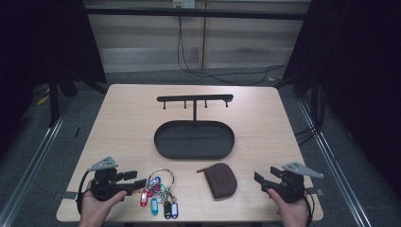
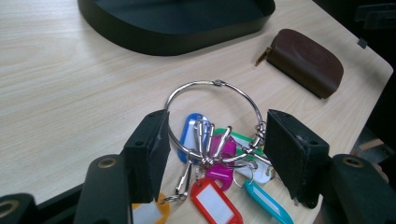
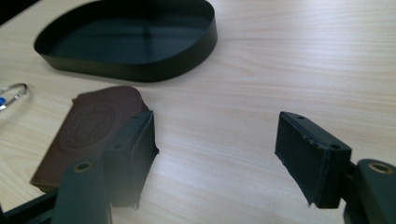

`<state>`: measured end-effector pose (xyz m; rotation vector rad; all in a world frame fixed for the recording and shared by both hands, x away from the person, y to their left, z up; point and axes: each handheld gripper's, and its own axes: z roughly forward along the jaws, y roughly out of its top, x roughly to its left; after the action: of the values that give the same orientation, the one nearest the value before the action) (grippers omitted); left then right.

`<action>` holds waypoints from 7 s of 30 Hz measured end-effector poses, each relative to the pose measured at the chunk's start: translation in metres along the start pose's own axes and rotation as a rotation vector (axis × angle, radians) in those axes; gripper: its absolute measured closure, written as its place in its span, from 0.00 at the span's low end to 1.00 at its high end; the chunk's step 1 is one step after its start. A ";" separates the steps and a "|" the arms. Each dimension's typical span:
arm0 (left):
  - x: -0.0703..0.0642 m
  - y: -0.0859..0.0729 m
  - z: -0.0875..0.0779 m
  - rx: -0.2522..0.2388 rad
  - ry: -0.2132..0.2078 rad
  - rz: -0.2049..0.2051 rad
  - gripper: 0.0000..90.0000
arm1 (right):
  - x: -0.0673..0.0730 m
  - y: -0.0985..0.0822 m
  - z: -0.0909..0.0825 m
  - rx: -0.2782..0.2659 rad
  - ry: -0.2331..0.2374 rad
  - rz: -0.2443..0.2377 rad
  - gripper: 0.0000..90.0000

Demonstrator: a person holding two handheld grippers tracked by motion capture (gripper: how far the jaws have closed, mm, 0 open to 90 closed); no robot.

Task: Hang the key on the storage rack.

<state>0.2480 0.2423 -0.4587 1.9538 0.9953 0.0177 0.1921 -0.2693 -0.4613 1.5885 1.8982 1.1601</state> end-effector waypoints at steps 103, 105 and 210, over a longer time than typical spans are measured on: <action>-0.058 0.088 0.137 0.790 0.115 0.116 0.72 | 0.006 0.000 0.008 0.025 0.029 -0.011 0.19; -0.058 0.087 0.139 0.804 0.115 0.116 0.72 | 0.006 0.000 0.008 0.026 0.030 -0.010 0.19; -0.091 0.203 0.033 0.772 0.122 0.336 0.97 | 0.006 0.000 0.008 0.026 0.022 -0.036 0.16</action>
<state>0.3279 0.1079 -0.2976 2.8426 0.7963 -0.0697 0.1961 -0.2606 -0.4647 1.5541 1.9559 1.1471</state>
